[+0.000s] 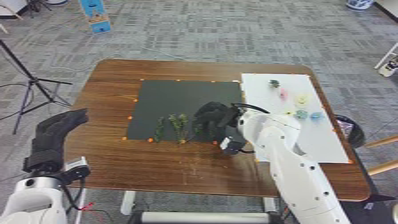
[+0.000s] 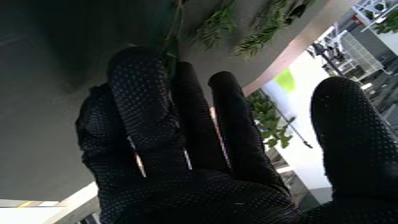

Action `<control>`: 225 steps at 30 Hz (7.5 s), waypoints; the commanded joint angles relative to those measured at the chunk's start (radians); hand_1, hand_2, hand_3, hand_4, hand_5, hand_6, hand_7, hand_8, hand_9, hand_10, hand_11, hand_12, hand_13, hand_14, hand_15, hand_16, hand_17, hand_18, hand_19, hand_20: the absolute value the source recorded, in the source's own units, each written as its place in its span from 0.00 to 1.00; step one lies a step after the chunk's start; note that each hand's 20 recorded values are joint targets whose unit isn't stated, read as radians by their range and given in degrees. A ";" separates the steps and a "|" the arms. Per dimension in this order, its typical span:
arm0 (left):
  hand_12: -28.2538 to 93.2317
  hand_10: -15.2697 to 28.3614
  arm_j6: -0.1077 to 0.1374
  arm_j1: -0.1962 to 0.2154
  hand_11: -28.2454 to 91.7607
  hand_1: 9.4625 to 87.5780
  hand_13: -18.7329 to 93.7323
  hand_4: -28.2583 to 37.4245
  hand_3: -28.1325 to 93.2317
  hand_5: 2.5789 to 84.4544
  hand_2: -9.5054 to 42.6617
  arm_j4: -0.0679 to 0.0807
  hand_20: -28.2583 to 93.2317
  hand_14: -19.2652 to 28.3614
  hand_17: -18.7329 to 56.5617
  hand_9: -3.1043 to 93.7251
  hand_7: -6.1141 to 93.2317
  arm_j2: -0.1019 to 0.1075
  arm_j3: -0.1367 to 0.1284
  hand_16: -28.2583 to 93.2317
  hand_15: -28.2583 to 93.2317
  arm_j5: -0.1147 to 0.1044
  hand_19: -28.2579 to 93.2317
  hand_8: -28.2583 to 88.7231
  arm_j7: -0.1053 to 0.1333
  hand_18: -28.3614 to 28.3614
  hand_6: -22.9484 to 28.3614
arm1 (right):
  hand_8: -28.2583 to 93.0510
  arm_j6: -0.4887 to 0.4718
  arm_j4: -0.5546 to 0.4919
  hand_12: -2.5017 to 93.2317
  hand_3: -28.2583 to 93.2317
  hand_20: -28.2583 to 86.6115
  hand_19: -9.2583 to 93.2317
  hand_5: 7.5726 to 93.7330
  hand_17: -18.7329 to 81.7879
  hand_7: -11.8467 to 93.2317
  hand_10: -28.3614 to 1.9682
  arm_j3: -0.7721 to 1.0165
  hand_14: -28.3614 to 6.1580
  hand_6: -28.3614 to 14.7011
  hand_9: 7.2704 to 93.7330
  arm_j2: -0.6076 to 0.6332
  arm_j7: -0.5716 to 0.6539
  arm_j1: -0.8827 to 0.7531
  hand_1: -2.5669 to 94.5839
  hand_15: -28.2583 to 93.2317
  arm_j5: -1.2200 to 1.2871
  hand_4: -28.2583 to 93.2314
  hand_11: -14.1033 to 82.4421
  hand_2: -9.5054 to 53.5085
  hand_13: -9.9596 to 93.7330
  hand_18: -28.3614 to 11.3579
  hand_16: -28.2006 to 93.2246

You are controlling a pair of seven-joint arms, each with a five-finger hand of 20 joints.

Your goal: Arrange flowers

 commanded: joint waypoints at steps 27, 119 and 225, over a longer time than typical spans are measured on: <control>0.36 0.64 0.038 -0.012 0.45 0.22 0.56 0.03 0.81 0.59 0.33 0.026 0.50 0.75 0.39 0.55 0.25 0.006 -0.016 0.25 0.45 -0.009 0.55 0.17 0.047 0.77 0.52 | 0.19 0.519 -0.310 0.24 0.77 0.79 0.80 0.51 0.45 0.29 0.34 0.288 0.25 0.54 0.63 0.303 -0.087 -0.236 0.28 0.78 -0.014 0.15 0.28 0.13 0.67 0.00 0.54; 0.36 0.64 0.030 -0.035 0.45 0.22 0.52 0.03 0.82 0.60 0.34 0.014 0.38 0.73 0.33 0.55 0.27 -0.008 -0.004 0.24 0.42 -0.019 0.35 0.17 0.022 0.70 0.51 | 0.28 1.059 0.158 0.51 0.70 0.82 0.84 0.78 0.50 0.47 0.57 -0.124 0.41 0.74 0.80 0.777 -0.475 -0.015 0.61 0.87 -0.566 0.02 0.50 0.00 0.72 0.10 0.66; 0.30 0.57 0.041 -0.402 0.47 0.29 0.46 0.08 0.76 0.50 0.66 0.215 0.36 0.60 0.34 0.48 0.29 0.082 0.240 0.21 0.31 0.014 0.26 0.15 -0.212 0.59 0.48 | 0.19 0.759 0.451 0.51 0.76 0.77 0.70 0.77 0.38 0.45 0.53 -0.219 0.31 0.77 0.68 -0.354 -0.668 0.129 0.57 0.83 -1.036 0.01 0.41 0.02 0.55 0.19 0.66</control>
